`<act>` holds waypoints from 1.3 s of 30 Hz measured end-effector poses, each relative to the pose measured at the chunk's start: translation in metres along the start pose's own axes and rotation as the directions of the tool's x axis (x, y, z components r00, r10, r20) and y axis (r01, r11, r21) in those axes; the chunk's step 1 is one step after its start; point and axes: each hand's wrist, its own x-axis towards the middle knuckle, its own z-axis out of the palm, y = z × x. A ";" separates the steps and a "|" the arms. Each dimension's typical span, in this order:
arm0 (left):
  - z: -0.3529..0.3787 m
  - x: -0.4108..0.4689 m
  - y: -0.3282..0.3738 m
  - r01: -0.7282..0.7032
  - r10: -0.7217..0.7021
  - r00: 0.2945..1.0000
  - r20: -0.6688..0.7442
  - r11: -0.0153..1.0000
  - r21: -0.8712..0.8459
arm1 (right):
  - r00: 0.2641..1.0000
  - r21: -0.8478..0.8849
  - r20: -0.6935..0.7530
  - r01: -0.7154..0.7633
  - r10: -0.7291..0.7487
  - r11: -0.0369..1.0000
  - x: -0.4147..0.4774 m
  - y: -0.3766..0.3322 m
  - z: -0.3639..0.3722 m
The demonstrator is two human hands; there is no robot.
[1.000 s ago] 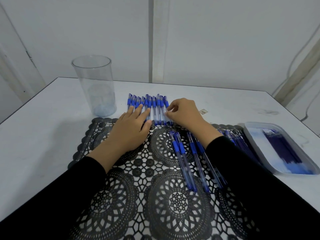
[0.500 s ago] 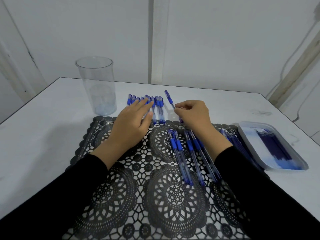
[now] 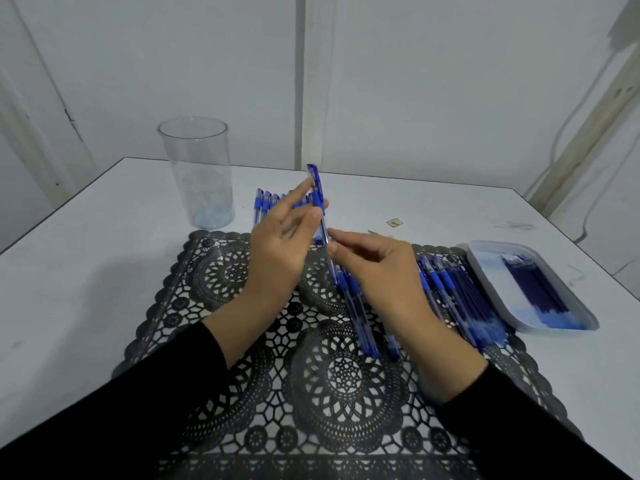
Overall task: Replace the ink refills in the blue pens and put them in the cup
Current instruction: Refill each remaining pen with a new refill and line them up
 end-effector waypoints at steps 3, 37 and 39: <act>-0.008 -0.003 -0.001 0.013 -0.016 0.996 -0.092 0.999 -0.038 | 1.000 0.015 0.026 0.012 -0.012 1.000 -0.007 -0.002 -0.006; -0.066 -0.009 -0.024 -0.404 0.129 0.855 0.502 0.773 0.489 | 0.984 -0.282 0.101 0.170 -0.147 0.944 0.001 0.010 -0.032; -0.070 -0.008 -0.026 -0.343 0.116 0.882 0.456 0.823 0.454 | 0.987 -0.253 0.086 0.155 -0.137 0.955 0.005 0.009 -0.039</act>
